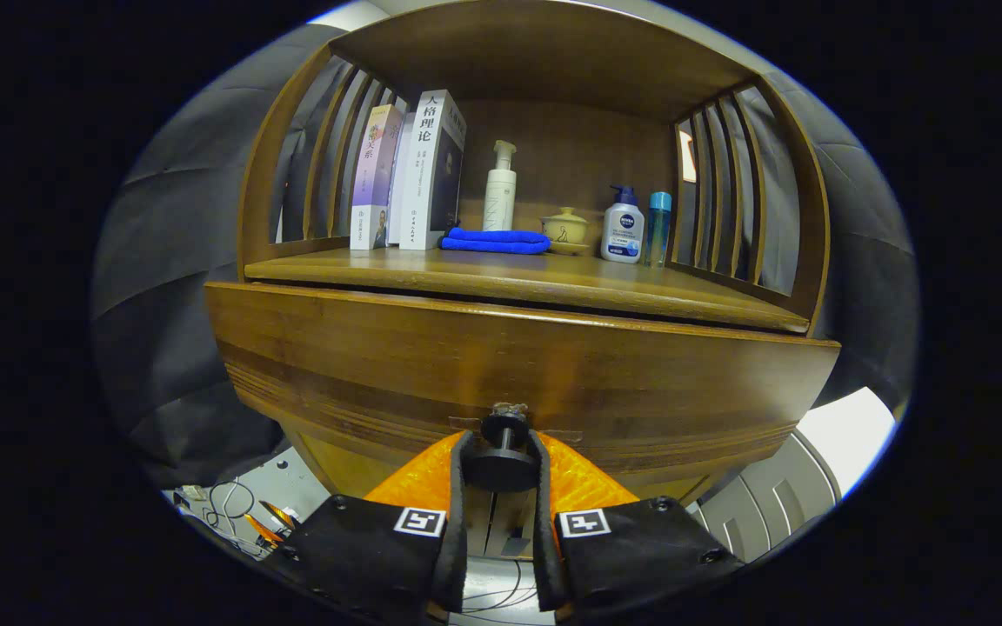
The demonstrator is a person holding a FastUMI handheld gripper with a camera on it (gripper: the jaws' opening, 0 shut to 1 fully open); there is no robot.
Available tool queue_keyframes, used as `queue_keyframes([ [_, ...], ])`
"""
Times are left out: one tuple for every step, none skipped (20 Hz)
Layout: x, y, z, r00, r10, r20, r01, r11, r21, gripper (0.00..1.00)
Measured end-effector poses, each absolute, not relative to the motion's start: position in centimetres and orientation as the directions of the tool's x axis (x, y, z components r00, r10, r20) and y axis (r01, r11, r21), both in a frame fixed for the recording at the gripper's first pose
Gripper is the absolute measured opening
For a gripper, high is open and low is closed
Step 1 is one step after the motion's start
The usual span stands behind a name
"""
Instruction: Pull open the drawer, take out the items inside it, and place them on the countertop above the cabinet.
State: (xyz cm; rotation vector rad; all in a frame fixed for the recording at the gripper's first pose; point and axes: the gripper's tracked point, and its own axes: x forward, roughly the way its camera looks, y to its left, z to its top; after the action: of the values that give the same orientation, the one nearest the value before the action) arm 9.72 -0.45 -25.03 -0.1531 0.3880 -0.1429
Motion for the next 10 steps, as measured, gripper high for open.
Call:
queue_keyframes([
  [9.4,-0.4,-25.0,0.915,-0.166,-0.367,0.107,0.978,-0.177,0.34],
  [9.0,-0.3,-25.0,0.915,-0.164,-0.369,0.102,0.978,-0.183,0.33],
  [8.7,-0.2,-25.0,0.916,-0.162,-0.368,0.095,0.976,-0.194,0.33],
  [8.3,-0.1,-25.1,0.916,-0.159,-0.37,0.088,0.976,-0.201,0.33],
  [7.9,-0.1,-25.0,0.915,-0.155,-0.373,0.083,0.976,-0.202,0.33],
  [7.5,0.0,-25.1,0.915,-0.151,-0.374,0.081,0.977,-0.198,0.33],
  [7.1,0.0,-25.0,0.915,-0.15,-0.374,0.08,0.977,-0.198,0.34],
  [6.7,0.1,-25.0,0.915,-0.151,-0.375,0.078,0.976,-0.202,0.34],
  [6.3,0.1,-25.0,0.914,-0.151,-0.375,0.077,0.976,-0.206,0.34],
  [5.9,0.2,-25.0,0.913,-0.149,-0.379,0.074,0.976,-0.206,0.34],
])
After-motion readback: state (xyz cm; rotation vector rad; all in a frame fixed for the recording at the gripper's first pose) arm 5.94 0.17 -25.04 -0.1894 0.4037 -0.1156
